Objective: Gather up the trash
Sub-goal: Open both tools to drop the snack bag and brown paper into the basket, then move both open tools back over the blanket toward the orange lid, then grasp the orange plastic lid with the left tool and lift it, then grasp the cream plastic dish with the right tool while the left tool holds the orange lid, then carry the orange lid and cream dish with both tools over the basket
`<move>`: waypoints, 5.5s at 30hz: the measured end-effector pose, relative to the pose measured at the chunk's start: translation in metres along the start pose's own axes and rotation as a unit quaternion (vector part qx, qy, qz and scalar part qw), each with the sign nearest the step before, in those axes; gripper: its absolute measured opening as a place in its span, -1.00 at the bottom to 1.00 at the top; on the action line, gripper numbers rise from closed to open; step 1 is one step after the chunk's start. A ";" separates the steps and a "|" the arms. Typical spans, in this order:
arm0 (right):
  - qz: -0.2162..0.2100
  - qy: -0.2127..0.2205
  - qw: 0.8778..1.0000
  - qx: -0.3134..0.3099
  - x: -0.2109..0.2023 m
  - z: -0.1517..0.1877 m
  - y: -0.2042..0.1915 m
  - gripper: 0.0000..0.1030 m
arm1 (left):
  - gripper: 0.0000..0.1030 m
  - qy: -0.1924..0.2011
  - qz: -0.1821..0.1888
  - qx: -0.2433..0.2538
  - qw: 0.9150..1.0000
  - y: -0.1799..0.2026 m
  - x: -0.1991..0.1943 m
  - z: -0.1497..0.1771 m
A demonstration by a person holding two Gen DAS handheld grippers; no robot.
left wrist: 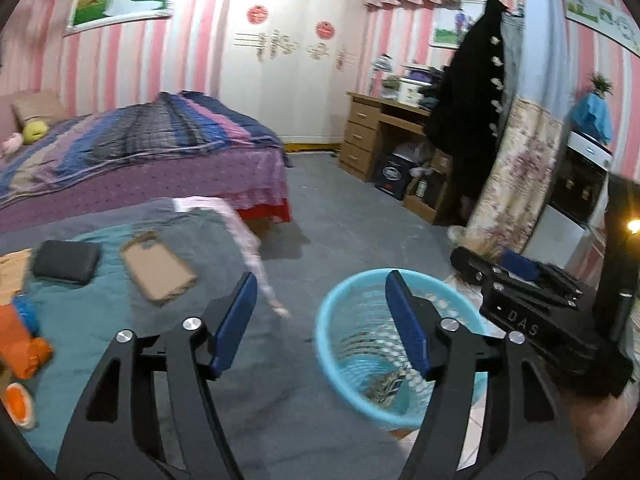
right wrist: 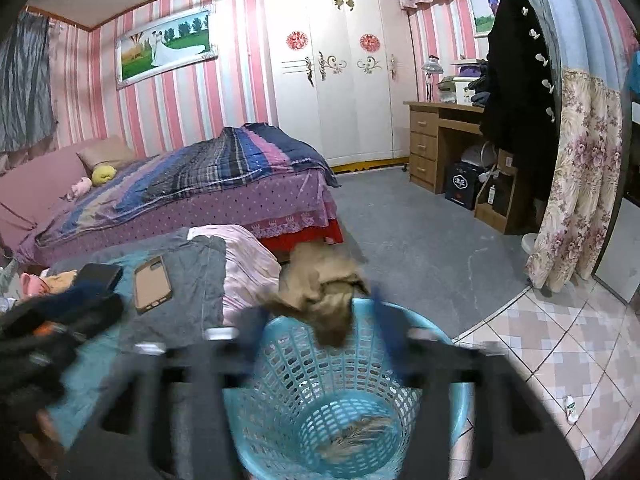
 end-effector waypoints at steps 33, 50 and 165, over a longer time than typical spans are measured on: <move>-0.143 0.007 0.988 -0.061 -0.030 0.023 -0.192 0.59 | 0.55 0.018 -0.270 -0.086 0.959 -0.268 -0.151 0.070; -0.212 -0.028 0.975 -0.064 -0.024 0.054 -0.275 0.64 | 0.55 -0.008 -0.278 -0.126 0.952 -0.317 -0.167 0.099; -0.315 -0.149 0.917 -0.193 -0.017 0.157 -0.417 0.16 | -0.93 -0.015 -0.255 -0.119 0.960 -0.339 -0.184 0.105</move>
Point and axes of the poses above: each gripper's, at about its wrist camera, not at the fingertips, and x roughly the way its jaws point, y to its right, z to its underside, the point moved 1 cm from there along x, roughly the way its jaws point, and after that the axes turned 4 degrees about y, right-handed, at the moved point
